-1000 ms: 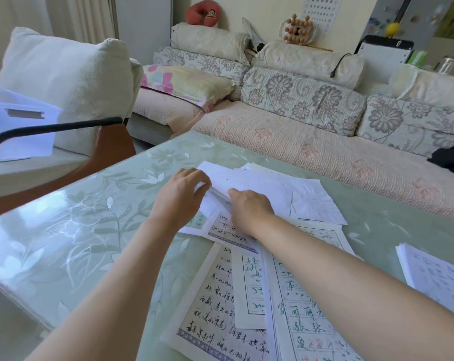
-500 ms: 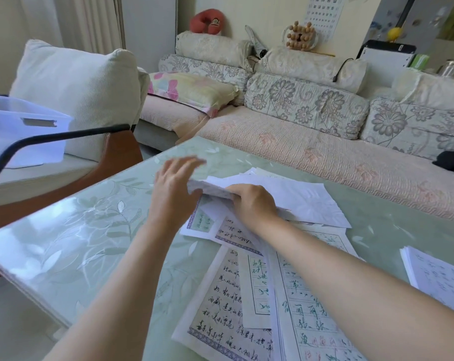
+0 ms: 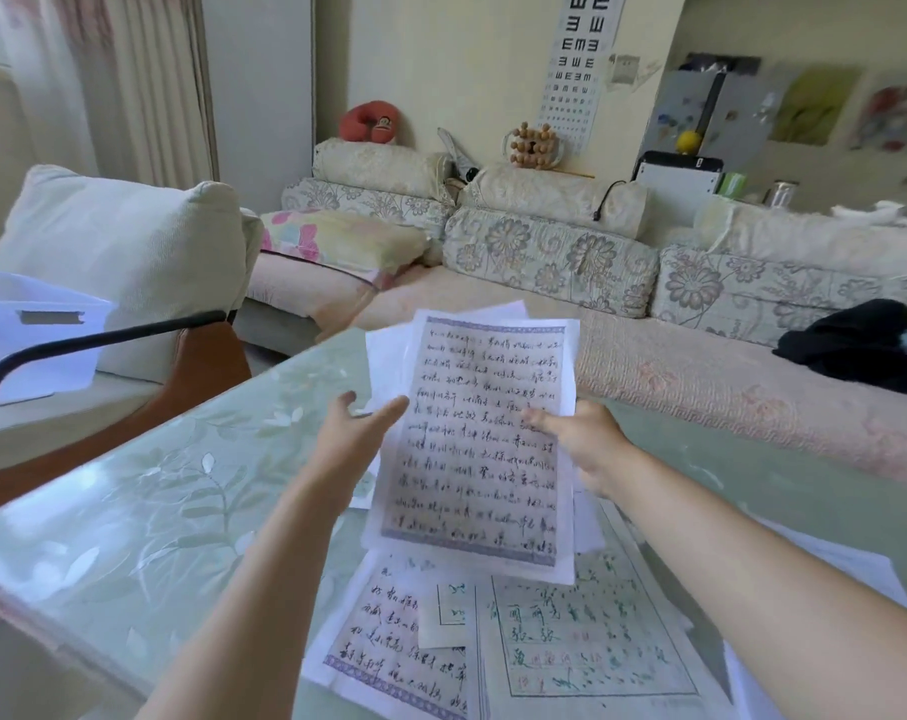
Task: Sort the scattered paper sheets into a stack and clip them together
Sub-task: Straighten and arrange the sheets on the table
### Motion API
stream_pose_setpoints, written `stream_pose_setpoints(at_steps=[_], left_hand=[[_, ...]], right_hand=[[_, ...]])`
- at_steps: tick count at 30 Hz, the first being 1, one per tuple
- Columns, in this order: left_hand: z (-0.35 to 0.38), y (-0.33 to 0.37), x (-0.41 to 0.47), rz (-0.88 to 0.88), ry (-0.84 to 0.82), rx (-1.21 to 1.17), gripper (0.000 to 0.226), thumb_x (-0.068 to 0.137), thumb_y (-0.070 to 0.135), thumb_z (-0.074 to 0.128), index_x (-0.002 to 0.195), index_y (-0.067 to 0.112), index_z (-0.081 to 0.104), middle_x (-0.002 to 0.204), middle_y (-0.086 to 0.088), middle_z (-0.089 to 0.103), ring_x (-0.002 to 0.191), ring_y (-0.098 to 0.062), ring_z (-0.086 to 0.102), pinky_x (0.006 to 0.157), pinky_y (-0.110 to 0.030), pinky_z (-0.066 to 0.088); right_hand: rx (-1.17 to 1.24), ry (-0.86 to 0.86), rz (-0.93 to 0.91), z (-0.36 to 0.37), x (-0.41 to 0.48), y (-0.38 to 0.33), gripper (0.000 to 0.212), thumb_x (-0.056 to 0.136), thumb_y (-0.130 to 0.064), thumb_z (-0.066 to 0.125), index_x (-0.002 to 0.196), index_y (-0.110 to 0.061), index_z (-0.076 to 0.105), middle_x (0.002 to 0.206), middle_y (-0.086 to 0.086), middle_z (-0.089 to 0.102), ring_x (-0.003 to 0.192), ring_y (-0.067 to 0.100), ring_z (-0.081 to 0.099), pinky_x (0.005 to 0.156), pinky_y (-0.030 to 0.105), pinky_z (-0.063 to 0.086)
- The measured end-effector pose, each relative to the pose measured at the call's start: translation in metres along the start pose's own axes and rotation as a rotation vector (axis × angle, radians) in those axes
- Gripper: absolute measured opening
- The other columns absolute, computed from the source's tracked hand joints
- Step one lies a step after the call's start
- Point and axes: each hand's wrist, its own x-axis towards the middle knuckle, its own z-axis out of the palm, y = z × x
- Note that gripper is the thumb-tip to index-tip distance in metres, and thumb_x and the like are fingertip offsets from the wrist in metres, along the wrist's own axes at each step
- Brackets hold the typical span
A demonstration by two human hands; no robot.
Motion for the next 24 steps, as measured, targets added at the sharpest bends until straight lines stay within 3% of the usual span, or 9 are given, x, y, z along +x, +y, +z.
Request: stream_pose_setpoints(at_steps=[3, 5, 7, 10, 12, 15, 19, 21, 24], left_hand=[[0.029, -0.013, -0.016, -0.117, -0.186, 0.041, 0.041, 0.081, 0.021, 0.077, 0.115, 0.008, 0.058, 0.104, -0.012, 0.072, 0.092, -0.035, 0.07, 0.087, -0.051, 0.056], [0.052, -0.024, -0.026, -0.116, -0.232, 0.148, 0.03, 0.083, 0.012, 0.072, 0.109, 0.01, 0.058, 0.103, -0.011, 0.071, 0.089, -0.028, 0.07, 0.081, -0.046, 0.059], [0.074, -0.034, -0.037, -0.052, -0.286, 0.363, 0.027, 0.086, 0.013, 0.064, 0.113, 0.015, 0.058, 0.105, -0.004, 0.068, 0.087, -0.019, 0.067, 0.072, -0.033, 0.059], [0.096, -0.045, -0.051, 0.074, -0.302, 0.912, 0.031, 0.089, 0.028, 0.06, 0.116, 0.013, 0.058, 0.119, -0.006, 0.058, 0.106, -0.023, 0.056, 0.079, -0.028, 0.045], [0.106, -0.044, -0.058, 0.079, -0.236, 1.052, 0.035, 0.091, 0.033, 0.058, 0.116, 0.01, 0.054, 0.122, -0.012, 0.051, 0.112, -0.028, 0.049, 0.083, -0.032, 0.041], [0.116, -0.035, -0.064, -0.056, -0.254, 0.91, 0.041, 0.088, 0.038, 0.063, 0.113, 0.008, 0.048, 0.104, -0.006, 0.055, 0.095, -0.023, 0.056, 0.075, -0.03, 0.048], [0.114, -0.033, -0.057, -0.242, -0.209, 0.503, 0.033, 0.085, 0.025, 0.073, 0.09, 0.006, 0.047, 0.066, -0.003, 0.049, 0.053, -0.015, 0.046, 0.043, -0.023, 0.04], [0.11, -0.033, -0.052, -0.32, -0.241, 0.321, 0.028, 0.083, 0.014, 0.075, 0.087, -0.001, 0.052, 0.065, -0.007, 0.056, 0.056, -0.019, 0.057, 0.054, -0.027, 0.053], [0.109, -0.031, -0.052, -0.409, -0.33, 0.192, 0.034, 0.08, 0.008, 0.077, 0.104, -0.006, 0.059, 0.095, -0.02, 0.072, 0.085, -0.035, 0.071, 0.079, -0.049, 0.059]], right_hand=[[-0.098, -0.008, 0.144, -0.027, -0.014, 0.029, 0.032, 0.085, -0.024, 0.079, 0.112, -0.011, 0.066, 0.101, -0.002, 0.069, 0.086, 0.01, 0.061, 0.085, 0.029, 0.045], [-0.185, -0.018, 0.243, -0.042, -0.022, 0.051, 0.037, 0.082, -0.018, 0.081, 0.113, -0.007, 0.064, 0.11, 0.003, 0.069, 0.091, 0.014, 0.064, 0.086, 0.029, 0.048], [-0.285, 0.025, 0.325, -0.055, -0.03, 0.069, 0.056, 0.079, -0.017, 0.083, 0.127, -0.002, 0.057, 0.119, 0.008, 0.067, 0.102, 0.021, 0.064, 0.088, 0.028, 0.044], [-0.403, 0.123, 0.376, -0.067, -0.044, 0.087, 0.048, 0.082, -0.015, 0.078, 0.122, 0.001, 0.056, 0.087, 0.004, 0.062, 0.074, 0.015, 0.057, 0.071, 0.027, 0.044], [-0.454, 0.125, 0.409, -0.069, -0.053, 0.092, 0.031, 0.079, -0.015, 0.075, 0.102, -0.003, 0.058, 0.076, 0.002, 0.057, 0.063, 0.013, 0.052, 0.058, 0.023, 0.043], [-0.455, 0.106, 0.416, -0.068, -0.057, 0.095, 0.022, 0.073, -0.014, 0.074, 0.086, -0.007, 0.059, 0.073, 0.004, 0.062, 0.063, 0.017, 0.057, 0.057, 0.021, 0.044], [-0.499, 0.11, 0.412, -0.07, -0.058, 0.099, 0.02, 0.075, -0.013, 0.072, 0.085, -0.009, 0.055, 0.071, 0.002, 0.053, 0.065, 0.02, 0.055, 0.053, 0.022, 0.041], [-0.53, 0.139, 0.413, -0.072, -0.059, 0.103, 0.018, 0.076, -0.009, 0.069, 0.087, -0.008, 0.054, 0.072, 0.001, 0.051, 0.064, 0.018, 0.051, 0.049, 0.021, 0.037], [-0.501, 0.149, 0.391, -0.075, -0.055, 0.111, 0.027, 0.075, -0.01, 0.072, 0.098, -0.006, 0.058, 0.087, 0.004, 0.063, 0.076, 0.02, 0.061, 0.058, 0.024, 0.046]])
